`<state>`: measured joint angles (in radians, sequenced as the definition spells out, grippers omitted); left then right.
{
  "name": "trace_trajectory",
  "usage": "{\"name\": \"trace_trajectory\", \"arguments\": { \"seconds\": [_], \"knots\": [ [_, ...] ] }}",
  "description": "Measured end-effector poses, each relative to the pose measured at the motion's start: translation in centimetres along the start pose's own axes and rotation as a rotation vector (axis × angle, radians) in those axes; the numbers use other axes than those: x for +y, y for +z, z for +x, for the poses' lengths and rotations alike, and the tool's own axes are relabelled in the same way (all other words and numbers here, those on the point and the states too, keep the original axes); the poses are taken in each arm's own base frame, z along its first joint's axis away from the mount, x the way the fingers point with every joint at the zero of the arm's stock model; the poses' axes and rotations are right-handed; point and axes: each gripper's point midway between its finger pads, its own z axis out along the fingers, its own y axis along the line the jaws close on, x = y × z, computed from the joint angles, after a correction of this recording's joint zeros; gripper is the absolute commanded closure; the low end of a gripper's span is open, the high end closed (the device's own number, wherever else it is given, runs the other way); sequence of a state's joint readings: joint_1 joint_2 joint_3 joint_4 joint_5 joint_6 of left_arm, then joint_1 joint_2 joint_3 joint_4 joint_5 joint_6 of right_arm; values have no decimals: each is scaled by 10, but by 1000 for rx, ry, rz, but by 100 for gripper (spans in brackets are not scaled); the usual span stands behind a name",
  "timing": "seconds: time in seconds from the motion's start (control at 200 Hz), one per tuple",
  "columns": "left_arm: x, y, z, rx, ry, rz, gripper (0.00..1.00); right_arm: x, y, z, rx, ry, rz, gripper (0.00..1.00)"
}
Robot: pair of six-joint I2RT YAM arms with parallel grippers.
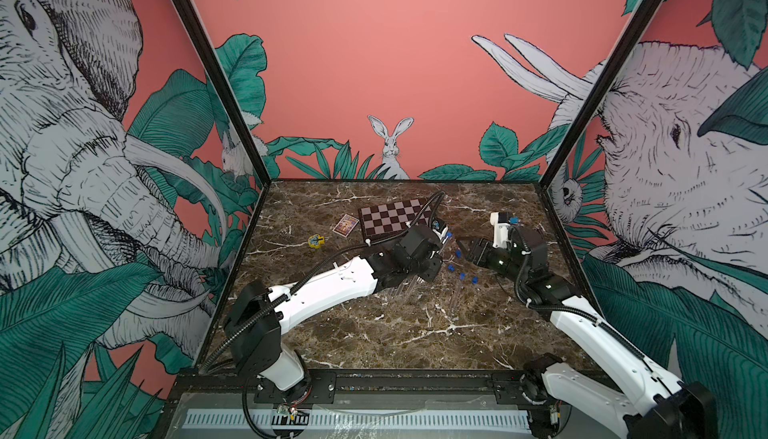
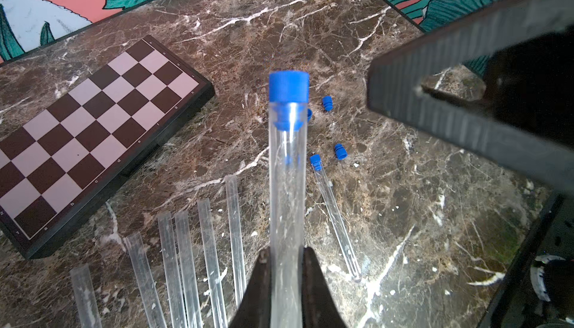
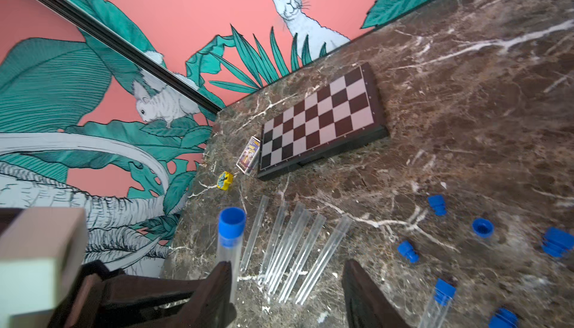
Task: Remove stoppers from test tubes
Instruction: Pick up the test tube at the center of the board.
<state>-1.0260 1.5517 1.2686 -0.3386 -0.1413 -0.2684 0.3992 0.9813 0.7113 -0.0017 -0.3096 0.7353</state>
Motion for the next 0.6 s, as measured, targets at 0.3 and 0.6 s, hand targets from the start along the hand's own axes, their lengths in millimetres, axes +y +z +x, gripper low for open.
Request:
{"name": "trace_trajectory", "arguments": {
  "seconds": [0.3, 0.6],
  "knots": [
    [-4, 0, -3, -12, -1, 18, 90, 13, 20, 5, 42, 13, -55, 45],
    [-4, 0, -3, -13, 3, 18, 89, 35, 34, 5, 60, 16, -126, 67]
  ]
}}
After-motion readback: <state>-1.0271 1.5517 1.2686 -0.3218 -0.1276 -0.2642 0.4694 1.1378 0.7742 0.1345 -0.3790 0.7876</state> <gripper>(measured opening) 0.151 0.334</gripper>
